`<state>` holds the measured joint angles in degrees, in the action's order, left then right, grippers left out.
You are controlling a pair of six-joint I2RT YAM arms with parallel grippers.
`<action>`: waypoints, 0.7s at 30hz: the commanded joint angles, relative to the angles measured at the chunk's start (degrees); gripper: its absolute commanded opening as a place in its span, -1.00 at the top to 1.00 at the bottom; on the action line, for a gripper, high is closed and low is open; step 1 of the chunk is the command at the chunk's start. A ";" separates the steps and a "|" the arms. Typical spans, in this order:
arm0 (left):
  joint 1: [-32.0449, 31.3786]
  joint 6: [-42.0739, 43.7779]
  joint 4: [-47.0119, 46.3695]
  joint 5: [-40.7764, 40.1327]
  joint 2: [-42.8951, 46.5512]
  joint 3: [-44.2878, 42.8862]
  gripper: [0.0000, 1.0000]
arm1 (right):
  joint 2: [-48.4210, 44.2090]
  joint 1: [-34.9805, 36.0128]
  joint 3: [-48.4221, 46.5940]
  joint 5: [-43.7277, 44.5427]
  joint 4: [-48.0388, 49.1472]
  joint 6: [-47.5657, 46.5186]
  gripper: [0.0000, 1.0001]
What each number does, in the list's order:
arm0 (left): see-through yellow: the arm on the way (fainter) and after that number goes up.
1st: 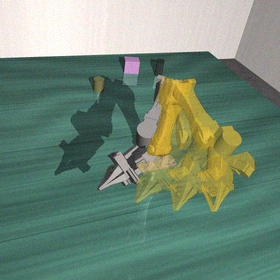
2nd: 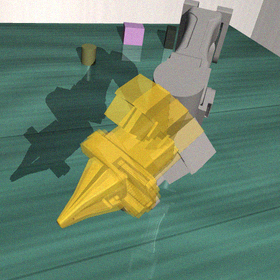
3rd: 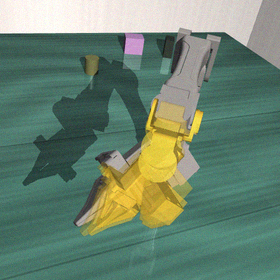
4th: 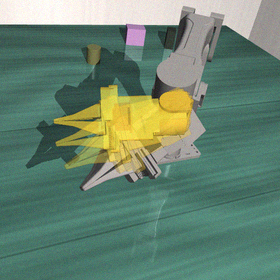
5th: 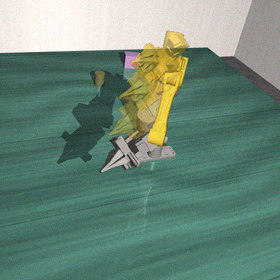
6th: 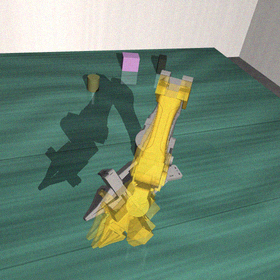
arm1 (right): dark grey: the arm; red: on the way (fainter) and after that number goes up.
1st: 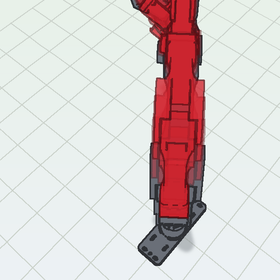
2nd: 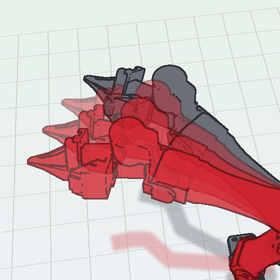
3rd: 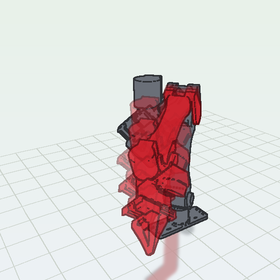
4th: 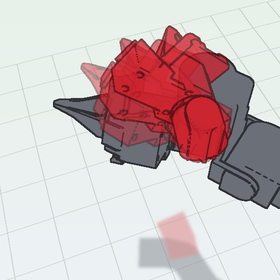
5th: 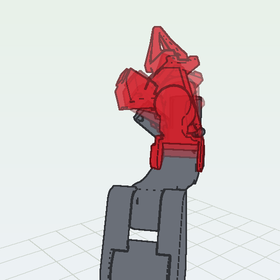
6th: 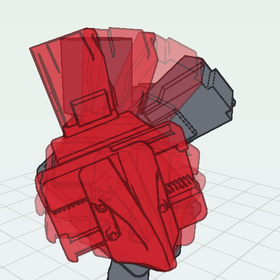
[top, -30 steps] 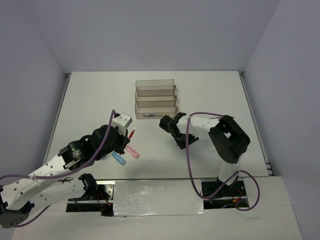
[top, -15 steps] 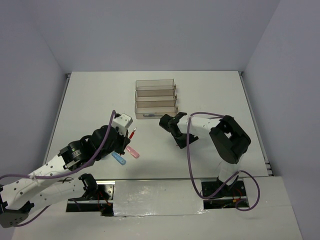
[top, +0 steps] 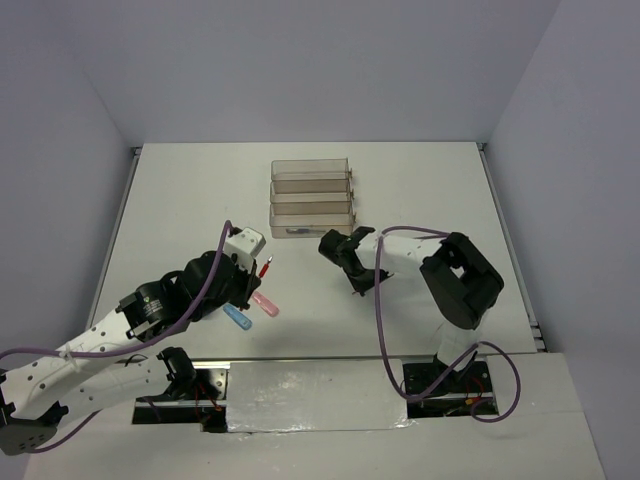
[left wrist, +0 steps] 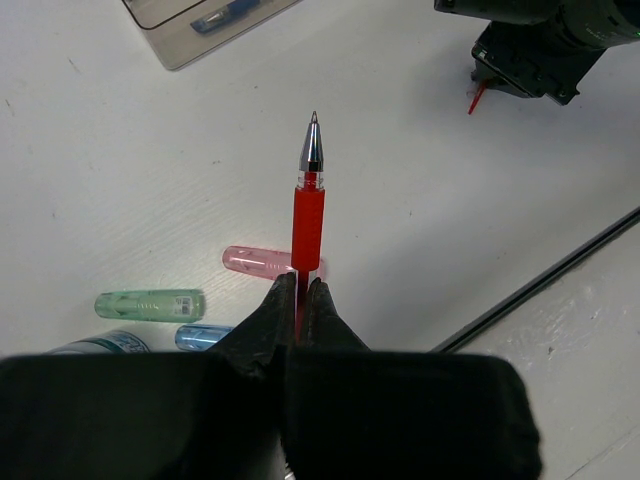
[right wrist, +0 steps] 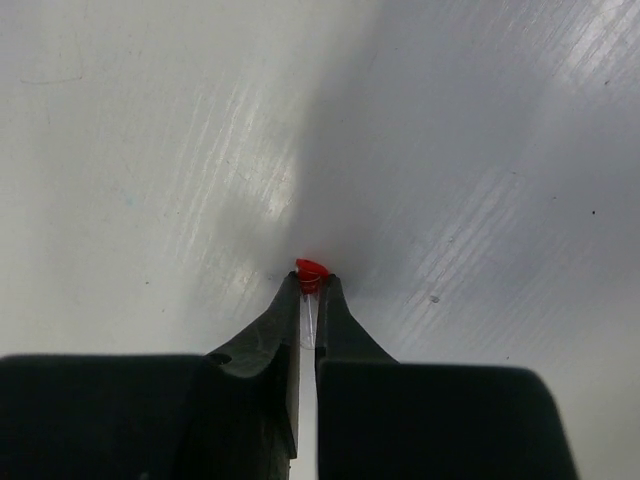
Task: Sort the stationery into containers
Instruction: Close the pen cap on the pen.
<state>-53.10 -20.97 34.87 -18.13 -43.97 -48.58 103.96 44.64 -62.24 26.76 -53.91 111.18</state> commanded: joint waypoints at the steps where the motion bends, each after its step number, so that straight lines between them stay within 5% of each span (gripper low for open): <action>1: -0.51 0.76 -1.65 -0.33 1.16 -0.11 1.00 | 5.20 0.36 5.54 -4.97 16.81 37.71 1.00; 5: -0.78 0.58 -1.65 -0.77 1.34 -0.03 1.00 | 1.52 0.27 11.51 1.52 26.90 29.82 1.00; 8: -0.78 0.58 -1.48 -1.12 1.25 -0.11 1.00 | -1.73 0.27 21.33 7.48 44.10 16.21 1.00; 18: -0.86 0.32 -1.47 -1.47 0.55 -0.29 1.00 | -7.98 -0.26 46.40 13.23 114.73 -24.58 1.00; 21: -0.86 0.41 -1.47 -1.29 0.46 -0.38 1.00 | -10.35 -1.31 49.14 10.60 117.99 -28.21 1.00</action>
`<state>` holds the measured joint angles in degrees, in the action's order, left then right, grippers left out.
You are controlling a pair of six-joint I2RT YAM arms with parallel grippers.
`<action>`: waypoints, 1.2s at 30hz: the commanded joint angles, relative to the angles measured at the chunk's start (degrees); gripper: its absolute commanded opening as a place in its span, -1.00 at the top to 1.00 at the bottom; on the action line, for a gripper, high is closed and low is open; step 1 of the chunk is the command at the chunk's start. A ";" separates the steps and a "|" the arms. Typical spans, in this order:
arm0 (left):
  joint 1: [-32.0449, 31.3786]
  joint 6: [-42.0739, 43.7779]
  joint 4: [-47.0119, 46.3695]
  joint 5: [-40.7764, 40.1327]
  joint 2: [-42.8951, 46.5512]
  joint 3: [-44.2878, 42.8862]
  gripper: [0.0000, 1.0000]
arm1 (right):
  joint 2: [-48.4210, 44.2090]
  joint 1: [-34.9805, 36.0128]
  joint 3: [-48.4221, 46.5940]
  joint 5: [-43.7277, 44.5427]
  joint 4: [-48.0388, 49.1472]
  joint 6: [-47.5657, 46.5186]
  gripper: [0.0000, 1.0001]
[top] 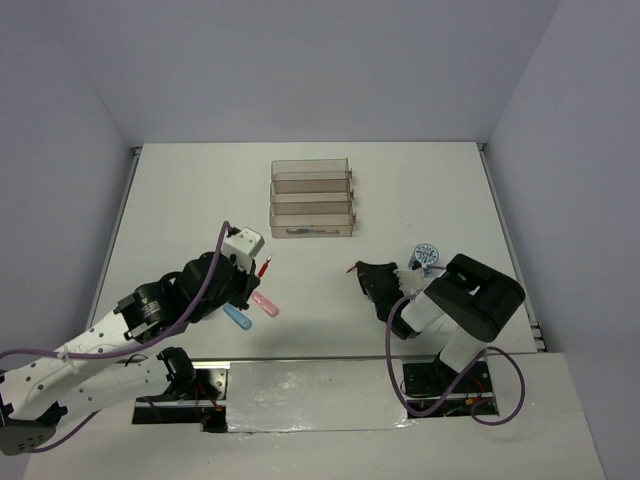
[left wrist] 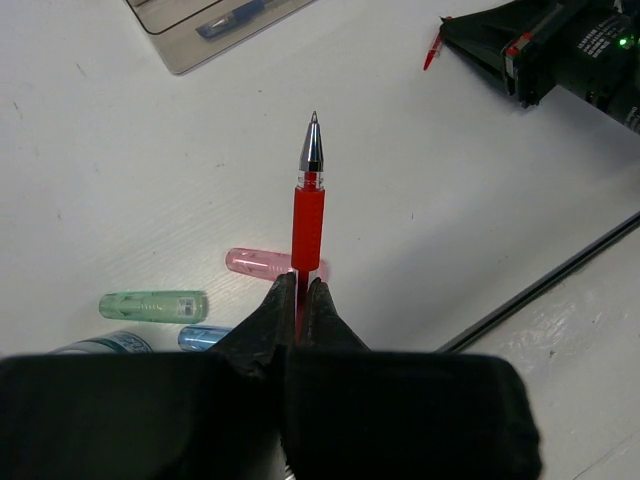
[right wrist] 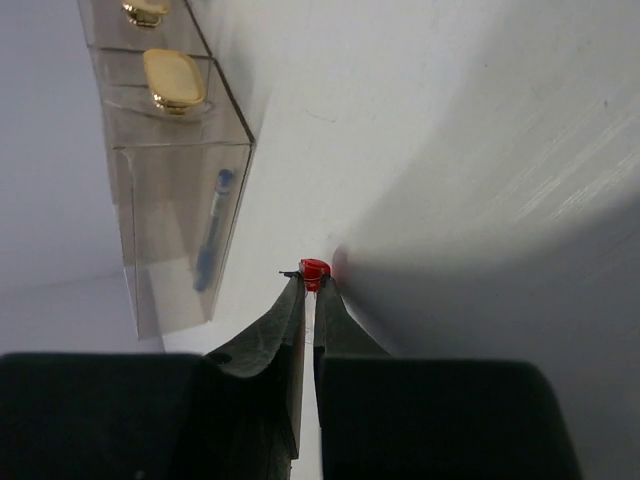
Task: Sort the stationery into containers
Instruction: Close the pen cap on the pen.
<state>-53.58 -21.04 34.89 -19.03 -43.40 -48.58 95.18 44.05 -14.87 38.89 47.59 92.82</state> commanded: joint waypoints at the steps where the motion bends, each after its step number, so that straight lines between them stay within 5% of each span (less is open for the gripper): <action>1: -0.38 0.47 -1.50 -0.31 -0.20 -0.38 1.00 | -3.14 -1.16 1.95 -2.76 15.87 -10.80 1.00; 8: -0.29 0.30 -1.50 -0.22 -0.98 -0.81 1.00 | -11.05 -1.60 3.80 -6.45 18.94 -20.46 1.00; 15: 0.06 -1.98 -2.81 3.46 -0.73 -2.66 1.00 | -28.54 -1.43 -6.92 -15.42 -3.64 -38.53 1.00; 21: 0.06 -6.91 -18.16 20.06 2.61 2.16 1.00 | -45.13 -2.13 -15.71 -30.18 -17.52 -58.69 1.00; 27: -0.21 -9.81 -46.55 36.94 2.09 12.01 1.00 | -50.52 -2.13 -19.58 -41.40 -22.56 -54.85 1.00; 36: -0.56 -11.75 -64.32 41.27 0.15 17.37 1.00 | -57.29 -0.90 -10.98 -43.64 -13.85 -50.28 1.00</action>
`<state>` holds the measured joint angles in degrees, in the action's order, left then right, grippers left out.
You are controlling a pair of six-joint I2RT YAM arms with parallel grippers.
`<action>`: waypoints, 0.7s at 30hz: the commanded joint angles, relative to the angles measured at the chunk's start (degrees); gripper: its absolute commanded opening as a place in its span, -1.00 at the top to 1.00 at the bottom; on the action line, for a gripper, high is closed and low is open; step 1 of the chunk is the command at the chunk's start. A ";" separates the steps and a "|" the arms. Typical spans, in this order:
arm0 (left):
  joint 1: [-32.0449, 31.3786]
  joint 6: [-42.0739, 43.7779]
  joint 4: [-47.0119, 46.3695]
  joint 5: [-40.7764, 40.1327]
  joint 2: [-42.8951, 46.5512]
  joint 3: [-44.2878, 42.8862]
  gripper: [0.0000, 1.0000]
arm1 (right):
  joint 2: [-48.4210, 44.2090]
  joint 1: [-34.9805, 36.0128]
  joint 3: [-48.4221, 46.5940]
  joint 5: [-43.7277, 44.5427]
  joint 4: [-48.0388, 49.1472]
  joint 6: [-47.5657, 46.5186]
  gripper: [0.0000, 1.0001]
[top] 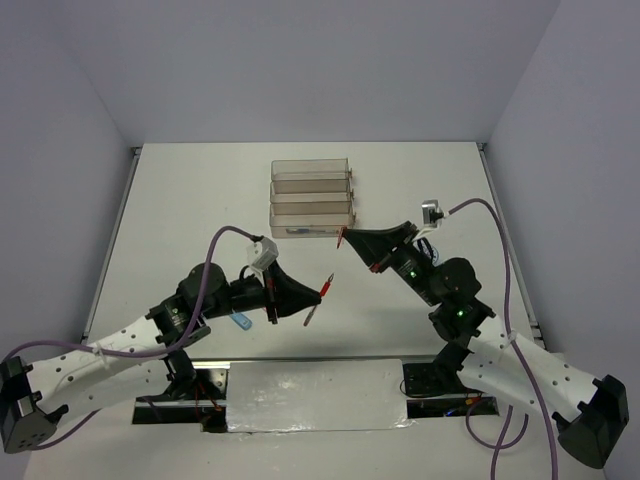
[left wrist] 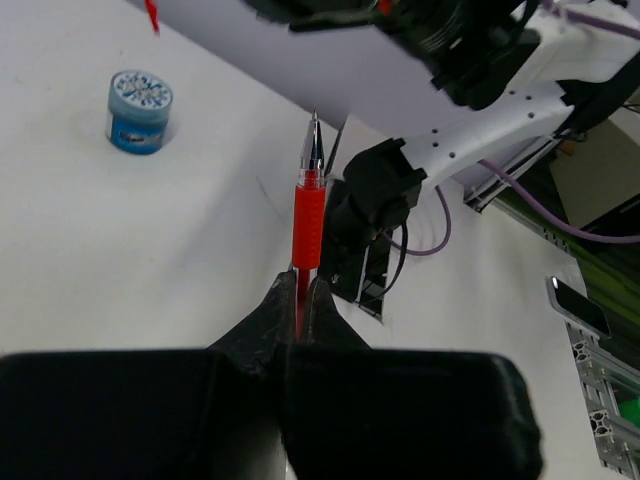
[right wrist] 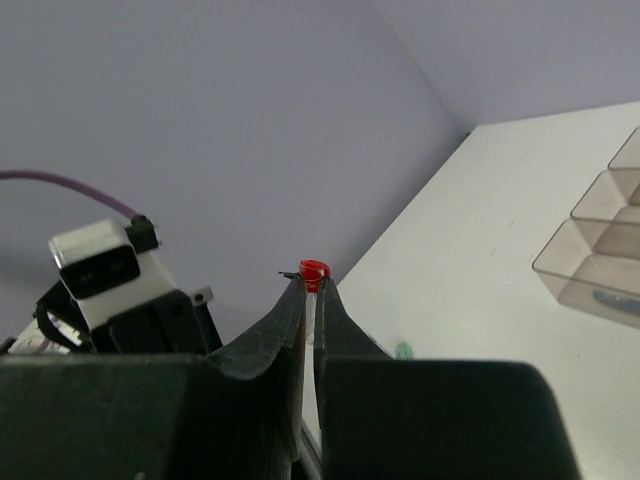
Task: Sort the stationery into containers
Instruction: Close the pen cap on the pen.
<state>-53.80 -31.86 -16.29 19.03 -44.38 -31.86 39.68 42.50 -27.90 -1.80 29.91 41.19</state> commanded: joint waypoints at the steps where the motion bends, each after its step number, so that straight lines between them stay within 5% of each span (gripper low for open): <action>1: -0.34 -0.75 -13.06 2.51 1.14 0.83 1.00 | -2.15 1.00 2.67 -2.16 4.71 1.96 1.00; 21: -0.34 -0.31 -14.12 -1.80 -2.55 -0.31 1.00 | -6.37 6.63 4.78 4.27 10.25 -0.06 1.00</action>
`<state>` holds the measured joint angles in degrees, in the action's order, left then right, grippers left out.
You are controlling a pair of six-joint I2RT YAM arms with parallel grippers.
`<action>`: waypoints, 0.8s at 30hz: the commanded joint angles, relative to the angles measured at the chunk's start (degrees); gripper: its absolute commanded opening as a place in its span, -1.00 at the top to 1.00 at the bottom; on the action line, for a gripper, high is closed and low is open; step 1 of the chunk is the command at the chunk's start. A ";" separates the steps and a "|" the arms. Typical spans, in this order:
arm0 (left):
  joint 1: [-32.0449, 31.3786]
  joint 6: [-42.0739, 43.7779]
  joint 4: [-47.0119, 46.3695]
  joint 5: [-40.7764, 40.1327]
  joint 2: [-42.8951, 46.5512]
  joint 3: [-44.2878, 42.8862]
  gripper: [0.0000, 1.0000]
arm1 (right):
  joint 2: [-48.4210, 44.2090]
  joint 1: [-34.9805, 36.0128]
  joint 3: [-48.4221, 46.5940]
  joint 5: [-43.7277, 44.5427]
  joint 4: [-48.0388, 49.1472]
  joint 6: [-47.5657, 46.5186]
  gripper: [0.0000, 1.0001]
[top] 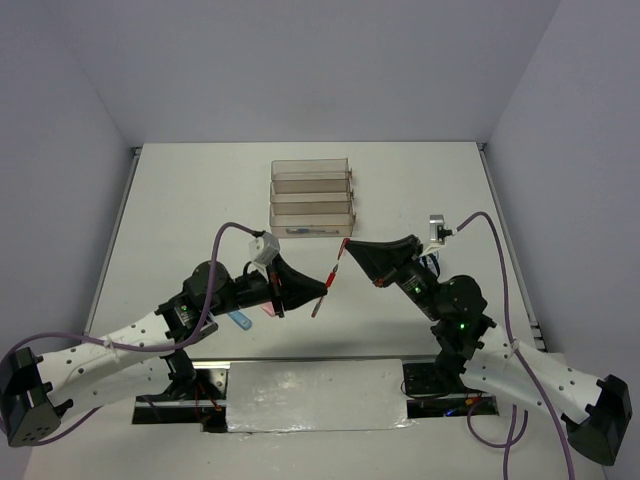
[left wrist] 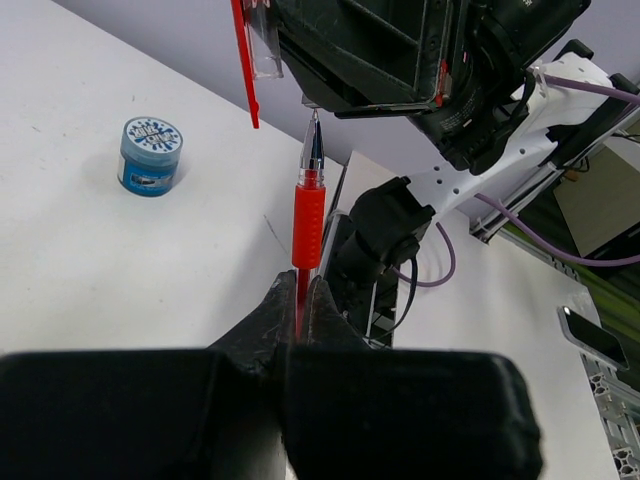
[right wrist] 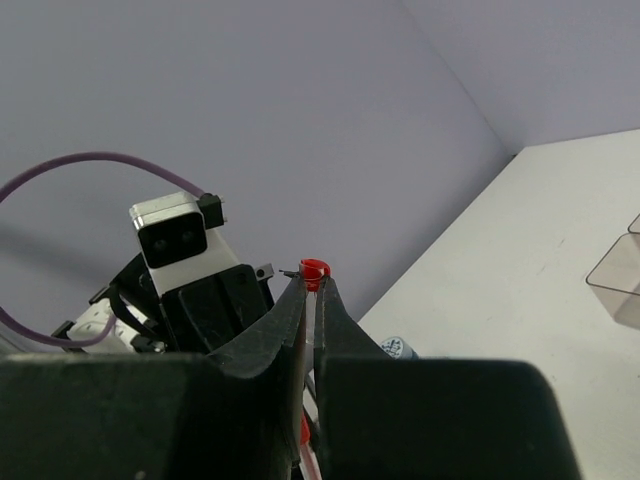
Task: Sort the stationery into containers
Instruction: Close the pen cap on the pen.
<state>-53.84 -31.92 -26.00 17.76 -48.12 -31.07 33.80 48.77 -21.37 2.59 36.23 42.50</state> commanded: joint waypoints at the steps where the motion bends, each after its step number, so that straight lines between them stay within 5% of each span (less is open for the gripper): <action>1: -0.30 -0.07 -4.41 -0.71 1.10 -1.10 1.00 | -0.75 0.27 -1.40 -0.39 4.46 -0.85 1.00; 24: 0.32 0.11 -4.50 -2.12 -0.75 -1.98 1.00 | 2.06 1.50 -0.78 -4.43 8.69 -1.72 1.00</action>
<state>-53.82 -31.81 -26.61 15.53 -49.10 -31.20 35.79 49.54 -21.37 -0.95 41.19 42.22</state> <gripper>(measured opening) 0.043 0.060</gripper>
